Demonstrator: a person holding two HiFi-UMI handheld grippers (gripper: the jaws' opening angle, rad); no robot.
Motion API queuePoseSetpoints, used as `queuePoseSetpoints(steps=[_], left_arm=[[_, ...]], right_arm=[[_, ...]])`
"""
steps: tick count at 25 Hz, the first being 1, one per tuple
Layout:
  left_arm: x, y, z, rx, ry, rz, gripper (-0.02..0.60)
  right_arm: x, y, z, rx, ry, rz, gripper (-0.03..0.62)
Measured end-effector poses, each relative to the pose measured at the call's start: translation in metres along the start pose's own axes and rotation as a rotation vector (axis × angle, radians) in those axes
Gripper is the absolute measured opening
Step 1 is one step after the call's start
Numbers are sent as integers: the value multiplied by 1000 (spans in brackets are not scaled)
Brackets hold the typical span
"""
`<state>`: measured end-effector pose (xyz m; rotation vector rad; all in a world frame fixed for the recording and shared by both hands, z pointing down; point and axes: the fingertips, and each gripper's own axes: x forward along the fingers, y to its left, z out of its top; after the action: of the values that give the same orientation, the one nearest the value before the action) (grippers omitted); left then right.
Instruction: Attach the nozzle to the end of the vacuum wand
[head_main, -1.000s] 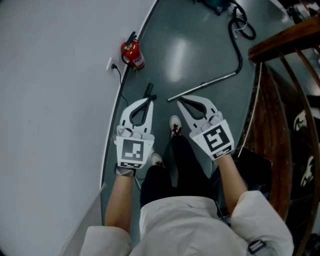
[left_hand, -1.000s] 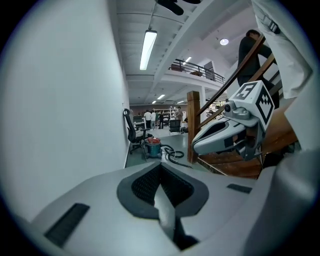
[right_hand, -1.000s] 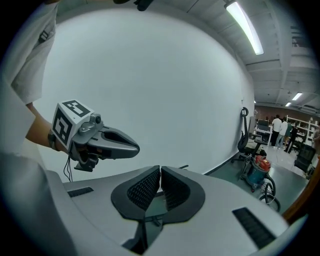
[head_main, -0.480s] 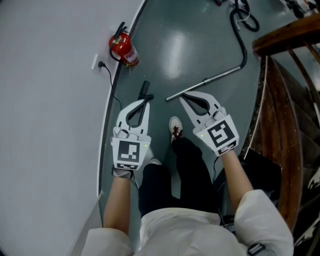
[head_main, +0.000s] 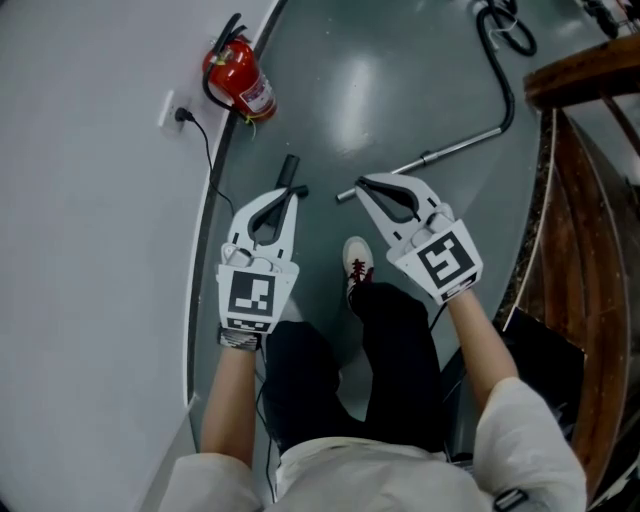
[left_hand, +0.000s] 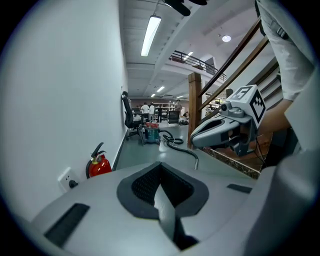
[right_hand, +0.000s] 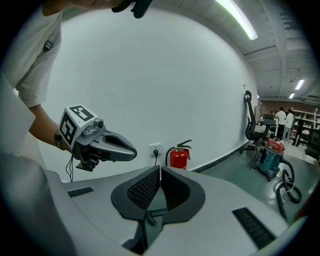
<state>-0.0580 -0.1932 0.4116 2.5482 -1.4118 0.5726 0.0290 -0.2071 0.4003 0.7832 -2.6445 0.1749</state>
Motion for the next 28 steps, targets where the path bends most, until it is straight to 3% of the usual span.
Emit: queuePoseSetpoints(steps=[12, 19, 28], left_arm=[[85, 3, -156, -10, 11, 18, 0], [128, 1, -223, 27, 16, -28, 0], [161, 13, -275, 33, 53, -68, 0]], right_arm=[[63, -18, -153, -63, 3, 15, 28], [95, -29, -228, -72, 30, -4, 28], [116, -30, -284, -110, 110, 30, 29]])
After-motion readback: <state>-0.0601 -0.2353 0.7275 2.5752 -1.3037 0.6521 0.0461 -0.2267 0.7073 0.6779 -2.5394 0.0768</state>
